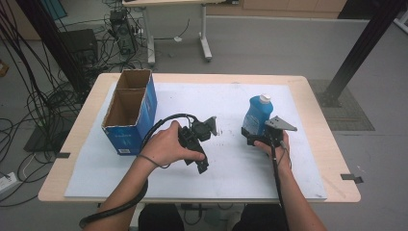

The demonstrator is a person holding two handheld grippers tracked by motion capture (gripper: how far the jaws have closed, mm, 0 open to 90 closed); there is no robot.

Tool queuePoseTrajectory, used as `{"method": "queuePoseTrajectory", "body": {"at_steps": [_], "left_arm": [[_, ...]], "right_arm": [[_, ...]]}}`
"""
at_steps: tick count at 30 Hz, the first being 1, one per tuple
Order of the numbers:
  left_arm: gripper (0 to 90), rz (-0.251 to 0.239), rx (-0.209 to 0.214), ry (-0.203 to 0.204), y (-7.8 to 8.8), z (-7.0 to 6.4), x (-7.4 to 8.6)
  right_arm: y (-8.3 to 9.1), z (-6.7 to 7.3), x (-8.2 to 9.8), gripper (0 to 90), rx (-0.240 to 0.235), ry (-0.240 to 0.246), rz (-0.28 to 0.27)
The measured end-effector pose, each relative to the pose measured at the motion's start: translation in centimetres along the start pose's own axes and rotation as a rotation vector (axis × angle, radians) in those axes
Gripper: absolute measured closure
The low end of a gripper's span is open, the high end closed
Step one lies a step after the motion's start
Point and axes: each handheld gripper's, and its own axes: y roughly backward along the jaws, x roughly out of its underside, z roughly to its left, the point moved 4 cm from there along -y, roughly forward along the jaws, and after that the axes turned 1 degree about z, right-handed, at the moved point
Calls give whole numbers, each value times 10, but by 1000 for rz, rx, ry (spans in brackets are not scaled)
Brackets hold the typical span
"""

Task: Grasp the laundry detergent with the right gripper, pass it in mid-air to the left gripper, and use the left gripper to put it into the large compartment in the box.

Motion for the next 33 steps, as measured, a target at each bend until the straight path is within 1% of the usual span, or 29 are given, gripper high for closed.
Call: {"method": "queuePoseTrajectory", "body": {"at_steps": [4, 6, 7, 13, 18, 23, 33], "left_arm": [[90, 2, 1, 4, -1, 1, 0], [90, 3, 0, 5, -1, 0, 0], [90, 3, 1, 5, -1, 1, 0], [91, 4, 1, 5, -1, 0, -1], [92, 7, 3, 8, -2, 0, -2], [92, 10, 5, 6, -3, 0, -2], [92, 7, 6, 10, -3, 2, -1]], "right_arm": [[-1, 0, 1, 79, 4, -2, -2], [-2, 1, 1, 111, 11, -3, 0], [-2, 1, 1, 113, 16, -5, -1], [-3, 0, 1, 190, 22, -9, -6], [-3, 0, 2, 227, 25, -16, -11], [-4, 0, 3, 272, 27, -11, -14], [-4, 1, 3, 356, 45, -13, -27]]}}
